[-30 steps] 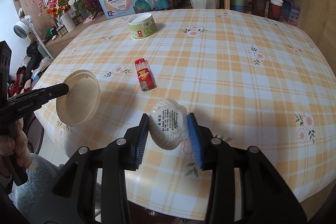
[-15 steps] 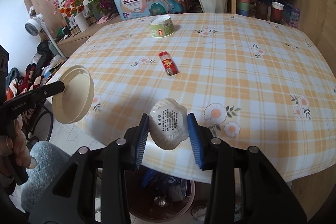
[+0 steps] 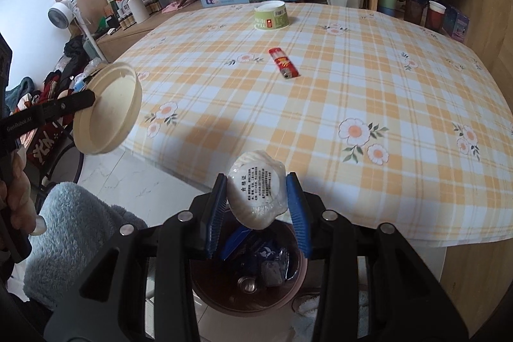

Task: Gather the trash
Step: 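Carry the tissue over the bin and open the right gripper while the left carries the plate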

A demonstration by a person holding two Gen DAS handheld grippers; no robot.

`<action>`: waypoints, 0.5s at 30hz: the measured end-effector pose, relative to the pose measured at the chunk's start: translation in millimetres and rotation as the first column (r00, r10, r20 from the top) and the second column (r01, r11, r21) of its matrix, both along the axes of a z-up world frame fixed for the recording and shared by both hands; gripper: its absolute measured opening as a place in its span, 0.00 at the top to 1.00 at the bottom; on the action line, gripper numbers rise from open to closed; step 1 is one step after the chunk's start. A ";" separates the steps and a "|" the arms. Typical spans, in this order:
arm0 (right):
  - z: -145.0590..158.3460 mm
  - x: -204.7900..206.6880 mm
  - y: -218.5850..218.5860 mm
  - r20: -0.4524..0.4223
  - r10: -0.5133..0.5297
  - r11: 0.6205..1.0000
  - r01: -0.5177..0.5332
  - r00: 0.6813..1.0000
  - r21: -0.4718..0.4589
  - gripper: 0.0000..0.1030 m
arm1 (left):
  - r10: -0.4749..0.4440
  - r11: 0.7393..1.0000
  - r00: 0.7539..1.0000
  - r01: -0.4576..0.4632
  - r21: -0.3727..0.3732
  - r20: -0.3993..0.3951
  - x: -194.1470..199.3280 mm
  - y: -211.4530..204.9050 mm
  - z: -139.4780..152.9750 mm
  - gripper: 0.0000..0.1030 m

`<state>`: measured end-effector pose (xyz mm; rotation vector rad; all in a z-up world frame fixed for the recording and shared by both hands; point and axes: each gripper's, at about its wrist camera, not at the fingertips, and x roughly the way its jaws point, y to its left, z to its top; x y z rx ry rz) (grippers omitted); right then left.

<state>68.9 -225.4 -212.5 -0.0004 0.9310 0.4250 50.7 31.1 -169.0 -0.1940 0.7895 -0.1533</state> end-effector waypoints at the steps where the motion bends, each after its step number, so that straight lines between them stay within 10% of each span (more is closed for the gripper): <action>1: -2.8 -1.7 1.6 -0.009 0.006 1.000 -0.006 1.000 -0.004 0.61 | 0.000 1.000 1.000 0.000 -0.001 0.000 -0.7 0.3 0.2 0.97; 11: -14.0 -8.7 7.4 -0.052 0.017 1.000 -0.018 0.998 -0.005 0.60 | 0.001 1.000 1.000 -0.001 -0.007 0.000 -5.3 1.6 0.8 0.97; 15: -9.5 -9.6 8.6 -0.036 0.018 1.000 -0.019 0.999 -0.006 0.42 | 0.000 1.000 1.000 0.000 -0.004 -0.005 -7.8 1.5 -0.2 0.97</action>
